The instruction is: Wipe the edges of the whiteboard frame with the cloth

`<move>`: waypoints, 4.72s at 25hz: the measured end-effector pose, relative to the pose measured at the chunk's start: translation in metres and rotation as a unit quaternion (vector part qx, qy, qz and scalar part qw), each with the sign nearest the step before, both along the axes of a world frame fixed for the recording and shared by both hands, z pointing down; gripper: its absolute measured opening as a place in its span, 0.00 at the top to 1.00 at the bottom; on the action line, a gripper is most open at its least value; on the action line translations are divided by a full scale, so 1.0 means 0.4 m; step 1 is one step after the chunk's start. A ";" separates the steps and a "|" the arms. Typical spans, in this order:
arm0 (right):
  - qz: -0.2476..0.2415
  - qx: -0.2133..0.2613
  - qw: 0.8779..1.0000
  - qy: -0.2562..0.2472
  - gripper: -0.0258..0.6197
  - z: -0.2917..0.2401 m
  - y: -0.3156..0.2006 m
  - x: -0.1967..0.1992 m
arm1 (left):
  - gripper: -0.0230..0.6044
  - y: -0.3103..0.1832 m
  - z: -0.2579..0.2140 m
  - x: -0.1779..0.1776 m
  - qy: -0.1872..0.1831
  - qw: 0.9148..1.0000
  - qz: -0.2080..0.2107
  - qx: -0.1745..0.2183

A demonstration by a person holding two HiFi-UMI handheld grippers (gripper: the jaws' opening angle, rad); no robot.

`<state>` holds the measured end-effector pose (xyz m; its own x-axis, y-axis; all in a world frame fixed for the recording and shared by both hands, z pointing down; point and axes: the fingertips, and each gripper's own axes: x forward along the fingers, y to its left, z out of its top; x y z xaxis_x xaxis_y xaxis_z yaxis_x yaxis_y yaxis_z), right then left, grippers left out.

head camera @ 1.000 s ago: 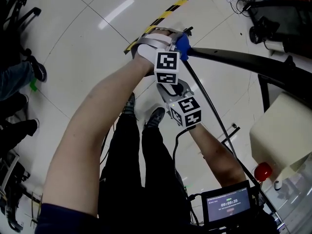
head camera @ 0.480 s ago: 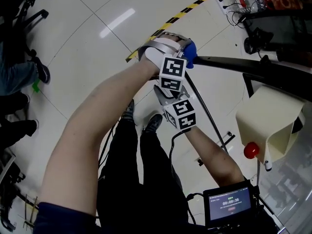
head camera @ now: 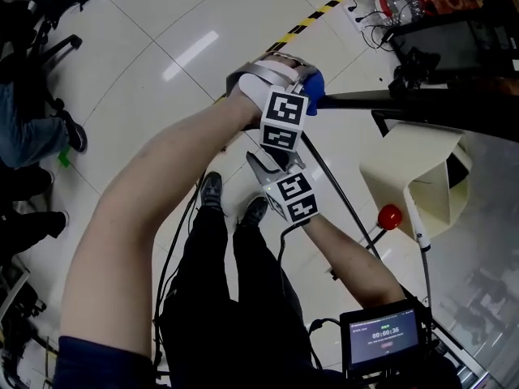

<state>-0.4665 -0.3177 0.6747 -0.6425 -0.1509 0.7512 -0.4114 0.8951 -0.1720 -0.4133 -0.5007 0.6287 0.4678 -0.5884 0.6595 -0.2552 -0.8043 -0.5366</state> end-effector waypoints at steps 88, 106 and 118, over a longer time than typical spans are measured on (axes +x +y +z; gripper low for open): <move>0.054 0.160 0.968 -0.184 0.79 -1.105 -0.197 -0.070 | 0.57 -0.045 -1.224 0.053 -0.108 0.982 0.026 0.155; 0.076 0.220 0.958 -0.168 0.80 -1.245 -0.304 -0.061 | 0.57 -0.050 -1.478 0.120 -0.058 0.972 0.037 0.226; 0.099 0.263 0.947 -0.156 0.80 -1.434 -0.401 -0.027 | 0.57 -0.076 -1.699 0.107 -0.062 0.962 0.032 0.264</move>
<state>-0.4775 -0.4780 0.1009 -0.7407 -0.5922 0.3171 -0.5823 0.8014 0.1365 -0.3704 -0.5312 -0.0508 0.4505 -0.8294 0.3304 -0.1222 -0.4239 -0.8974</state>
